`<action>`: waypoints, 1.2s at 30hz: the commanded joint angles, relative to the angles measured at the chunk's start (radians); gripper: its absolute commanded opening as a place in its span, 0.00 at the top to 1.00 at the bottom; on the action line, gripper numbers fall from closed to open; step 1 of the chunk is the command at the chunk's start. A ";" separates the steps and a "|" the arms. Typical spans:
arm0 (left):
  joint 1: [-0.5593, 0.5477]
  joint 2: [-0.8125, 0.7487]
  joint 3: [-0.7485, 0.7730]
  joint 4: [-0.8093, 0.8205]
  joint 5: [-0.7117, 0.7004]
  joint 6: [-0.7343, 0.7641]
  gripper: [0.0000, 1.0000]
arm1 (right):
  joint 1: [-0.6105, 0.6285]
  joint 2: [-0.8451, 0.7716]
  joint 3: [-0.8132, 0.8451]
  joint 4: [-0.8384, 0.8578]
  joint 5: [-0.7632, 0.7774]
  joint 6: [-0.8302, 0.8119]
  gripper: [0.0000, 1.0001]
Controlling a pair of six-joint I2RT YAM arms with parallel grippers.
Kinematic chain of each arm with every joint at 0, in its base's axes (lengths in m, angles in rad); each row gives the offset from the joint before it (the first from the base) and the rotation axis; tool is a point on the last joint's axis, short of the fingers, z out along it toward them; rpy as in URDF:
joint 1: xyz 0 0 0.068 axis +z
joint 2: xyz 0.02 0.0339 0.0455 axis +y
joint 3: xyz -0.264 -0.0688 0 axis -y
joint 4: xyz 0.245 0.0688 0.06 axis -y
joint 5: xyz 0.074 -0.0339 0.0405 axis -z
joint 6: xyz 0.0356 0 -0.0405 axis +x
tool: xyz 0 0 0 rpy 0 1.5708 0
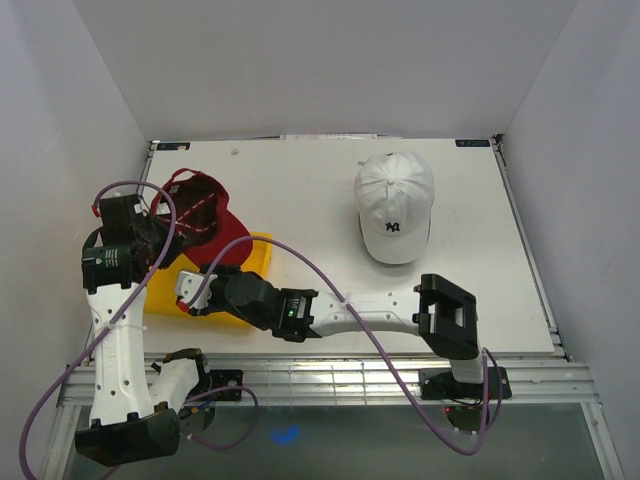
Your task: Stack the hats
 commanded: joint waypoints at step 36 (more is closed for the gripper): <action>-0.011 -0.017 0.170 0.358 0.286 -0.098 0.42 | -0.038 -0.245 -0.087 -0.137 0.094 0.277 0.92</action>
